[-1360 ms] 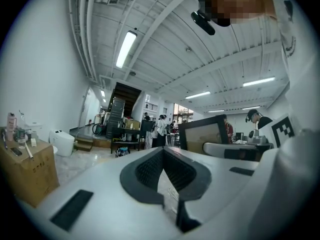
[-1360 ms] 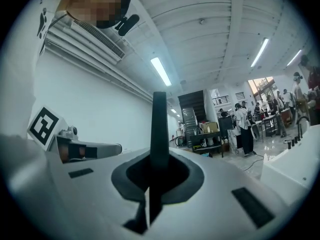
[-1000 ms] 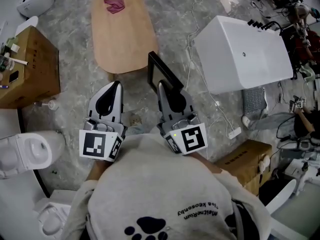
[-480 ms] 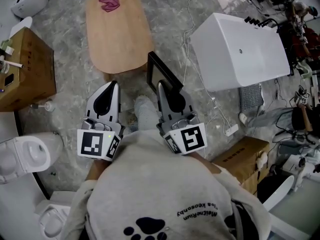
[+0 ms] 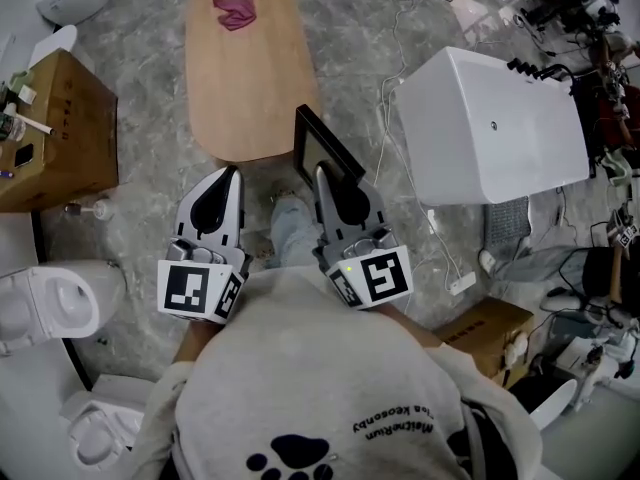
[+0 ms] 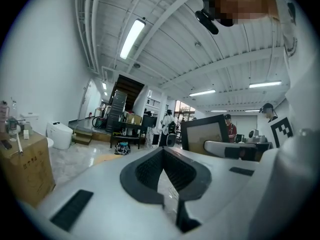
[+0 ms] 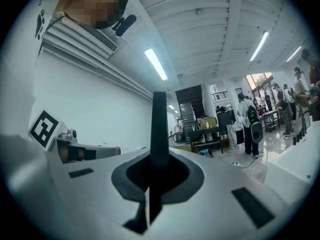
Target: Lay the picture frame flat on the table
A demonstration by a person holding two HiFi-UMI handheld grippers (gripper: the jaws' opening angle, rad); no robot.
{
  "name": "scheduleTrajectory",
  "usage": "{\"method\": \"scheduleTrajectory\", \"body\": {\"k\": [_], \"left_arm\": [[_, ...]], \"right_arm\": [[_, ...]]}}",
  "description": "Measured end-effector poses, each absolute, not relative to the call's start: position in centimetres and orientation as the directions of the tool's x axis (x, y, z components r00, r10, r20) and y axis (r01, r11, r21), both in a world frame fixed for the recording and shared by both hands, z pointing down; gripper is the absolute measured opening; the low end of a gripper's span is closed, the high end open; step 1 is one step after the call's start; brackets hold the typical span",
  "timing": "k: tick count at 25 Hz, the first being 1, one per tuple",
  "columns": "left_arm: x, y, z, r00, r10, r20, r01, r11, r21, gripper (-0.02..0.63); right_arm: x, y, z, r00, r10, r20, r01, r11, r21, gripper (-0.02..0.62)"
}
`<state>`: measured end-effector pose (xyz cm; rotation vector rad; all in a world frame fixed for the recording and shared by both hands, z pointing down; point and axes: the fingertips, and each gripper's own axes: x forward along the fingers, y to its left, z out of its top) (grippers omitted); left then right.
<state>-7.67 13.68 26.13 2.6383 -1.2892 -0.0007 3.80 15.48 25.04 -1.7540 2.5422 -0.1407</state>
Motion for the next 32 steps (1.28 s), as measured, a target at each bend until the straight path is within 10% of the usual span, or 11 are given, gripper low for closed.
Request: {"method": "scheduleTrajectory", "body": {"k": [32], "left_arm": [[-4.0, -6.5, 25.2, 0.467, -0.878, 0.106, -0.877, -0.446, 0.179, 0.008]], "right_arm": [[7.1, -7.3, 25.8, -0.556, -0.831, 0.007, -0.823, 0.549, -0.146, 0.018]]}}
